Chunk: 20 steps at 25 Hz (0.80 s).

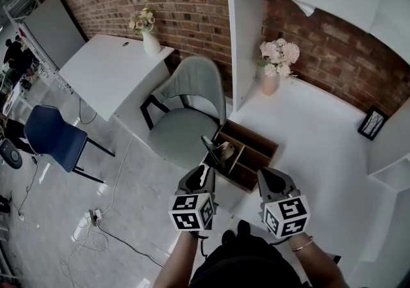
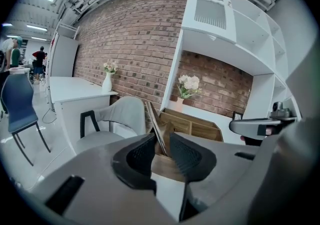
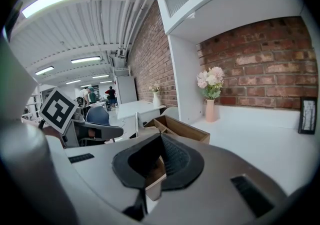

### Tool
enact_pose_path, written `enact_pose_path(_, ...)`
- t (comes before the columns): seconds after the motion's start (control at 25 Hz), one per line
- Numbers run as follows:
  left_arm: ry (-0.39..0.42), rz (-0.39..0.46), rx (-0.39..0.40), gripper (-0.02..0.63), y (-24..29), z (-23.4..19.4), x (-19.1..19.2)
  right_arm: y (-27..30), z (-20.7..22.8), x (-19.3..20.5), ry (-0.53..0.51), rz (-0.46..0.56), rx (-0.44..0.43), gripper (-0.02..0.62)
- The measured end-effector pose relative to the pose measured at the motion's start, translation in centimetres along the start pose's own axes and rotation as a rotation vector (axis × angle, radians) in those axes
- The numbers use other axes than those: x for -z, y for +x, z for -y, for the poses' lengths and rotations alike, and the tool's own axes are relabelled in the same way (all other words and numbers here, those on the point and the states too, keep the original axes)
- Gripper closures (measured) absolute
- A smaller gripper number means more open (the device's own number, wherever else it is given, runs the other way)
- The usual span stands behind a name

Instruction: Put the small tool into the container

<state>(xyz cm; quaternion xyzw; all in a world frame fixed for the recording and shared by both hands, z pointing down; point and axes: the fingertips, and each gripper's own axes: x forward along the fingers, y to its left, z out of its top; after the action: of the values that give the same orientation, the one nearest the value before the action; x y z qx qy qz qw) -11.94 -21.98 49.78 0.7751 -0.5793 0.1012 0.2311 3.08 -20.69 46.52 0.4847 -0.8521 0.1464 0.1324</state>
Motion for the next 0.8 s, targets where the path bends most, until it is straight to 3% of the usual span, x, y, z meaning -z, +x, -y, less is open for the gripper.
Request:
enact_pose_path(0.24,0.066,0.033,0.003,0.530,-2.2,1.4,-0.3,-1.1,-0.7,0.0,-0.001,0.018,-0.001,0.592)
enact_pose_path(0.8,0.087,0.122,0.009,0.582,-6.7,2.6,-1.4,-3.9,-2.5,-0.5,-0.023,0.066,0.011,0.592)
